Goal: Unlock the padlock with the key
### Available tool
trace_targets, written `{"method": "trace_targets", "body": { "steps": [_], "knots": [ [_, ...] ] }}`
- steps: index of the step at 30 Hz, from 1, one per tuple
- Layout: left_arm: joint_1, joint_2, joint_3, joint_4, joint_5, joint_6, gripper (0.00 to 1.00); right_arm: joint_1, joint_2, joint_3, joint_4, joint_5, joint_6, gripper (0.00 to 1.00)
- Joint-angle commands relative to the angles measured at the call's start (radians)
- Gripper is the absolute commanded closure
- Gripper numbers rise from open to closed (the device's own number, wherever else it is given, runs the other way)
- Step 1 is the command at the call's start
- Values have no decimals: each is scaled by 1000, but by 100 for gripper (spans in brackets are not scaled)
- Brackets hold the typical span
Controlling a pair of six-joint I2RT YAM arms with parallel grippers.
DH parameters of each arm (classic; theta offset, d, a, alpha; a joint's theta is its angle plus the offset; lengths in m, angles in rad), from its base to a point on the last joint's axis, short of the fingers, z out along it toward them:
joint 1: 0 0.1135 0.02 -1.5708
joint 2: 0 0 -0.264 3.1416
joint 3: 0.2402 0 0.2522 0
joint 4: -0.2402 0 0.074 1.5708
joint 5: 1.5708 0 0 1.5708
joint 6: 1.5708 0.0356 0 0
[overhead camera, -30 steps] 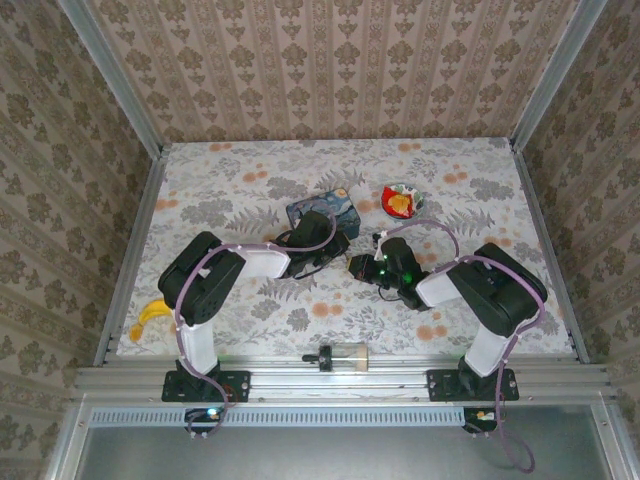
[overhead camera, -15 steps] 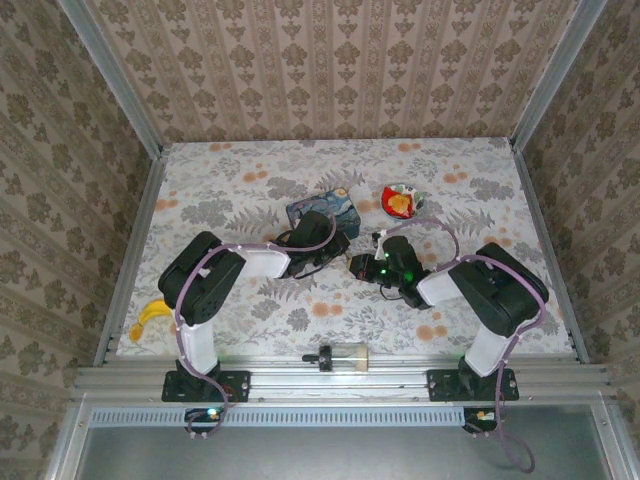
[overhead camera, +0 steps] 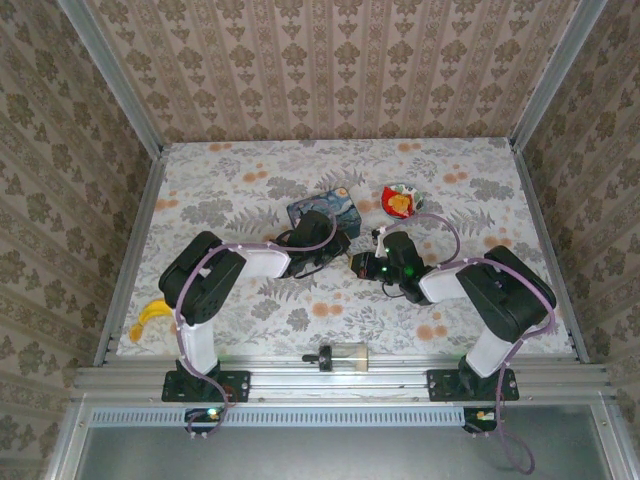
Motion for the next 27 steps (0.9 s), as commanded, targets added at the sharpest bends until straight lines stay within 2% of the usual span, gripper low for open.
{"method": "trace_targets", "body": {
  "steps": [1, 8, 22, 27],
  "knots": [
    [-50, 49, 18, -38, 153, -58, 95, 7, 10, 77, 139, -39, 10, 100],
    [-53, 39, -1, -28, 142, -64, 95, -10, 19, 84, 101, -11, 62, 100],
    [-54, 46, -1, -16, 150, -71, 95, -27, 101, 78, 291, -53, 170, 100],
    [-53, 45, -7, -16, 150, -75, 95, -36, 85, 51, 283, -18, 166, 100]
  ]
}}
